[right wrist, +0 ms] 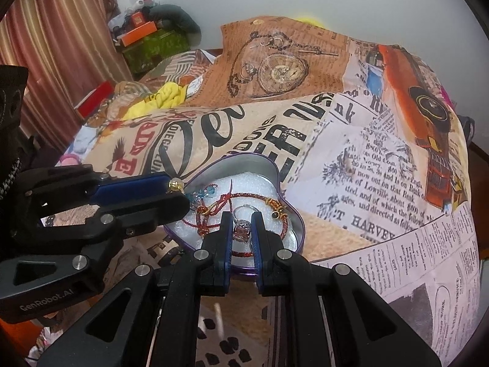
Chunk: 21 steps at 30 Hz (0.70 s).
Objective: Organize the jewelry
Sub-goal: 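Lower both held rings into the purple heart tin and open both tools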
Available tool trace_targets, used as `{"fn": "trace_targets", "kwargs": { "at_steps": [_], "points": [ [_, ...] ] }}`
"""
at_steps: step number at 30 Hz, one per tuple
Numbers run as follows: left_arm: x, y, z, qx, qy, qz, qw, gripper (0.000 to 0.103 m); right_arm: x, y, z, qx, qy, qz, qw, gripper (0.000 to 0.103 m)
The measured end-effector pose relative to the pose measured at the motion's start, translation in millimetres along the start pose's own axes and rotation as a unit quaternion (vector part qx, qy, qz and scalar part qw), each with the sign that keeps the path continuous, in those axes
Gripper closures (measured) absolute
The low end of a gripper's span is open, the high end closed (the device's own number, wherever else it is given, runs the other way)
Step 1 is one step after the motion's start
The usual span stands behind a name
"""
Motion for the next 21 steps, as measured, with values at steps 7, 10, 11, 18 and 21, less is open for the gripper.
{"fn": "trace_targets", "kwargs": {
  "at_steps": [7, 10, 11, 18, 21],
  "points": [
    [0.9, -8.0, 2.8, 0.001, -0.002, 0.005, 1.0, 0.085, -0.9, -6.9, 1.4, -0.001, -0.001, -0.008, 1.0, 0.087],
    [1.6, -16.6, 4.6, 0.009, -0.003, 0.006, 0.9999, 0.085, -2.9, -13.0, 1.8, 0.004, -0.005, -0.014, 1.0, 0.084],
    [2.0, -19.8, 5.2, 0.011, -0.003, 0.007, 0.9999, 0.085, -3.5, -15.5, 2.1, 0.006, -0.005, -0.015, 1.0, 0.084],
    [6.5, -42.6, 6.7, 0.022, 0.004, 0.014, 0.9997, 0.085, -9.8, -34.4, 3.6, 0.017, -0.009, -0.017, 1.0, 0.083],
    [9.3, -51.3, 5.6, 0.025, 0.009, 0.017, 0.9995, 0.085, -12.9, -43.1, 3.3, 0.023, -0.01, -0.021, 0.999, 0.083]
  ]
}}
Point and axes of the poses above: each gripper's, at about its wrist camera, not at the fingertips, and y roughly the way its jaws point, x to its right, z to its top, the point moved 1 cm from there along y, roughly the way its jaws point, and after that the axes turned 4 degrees about x, right-handed, at the moved point
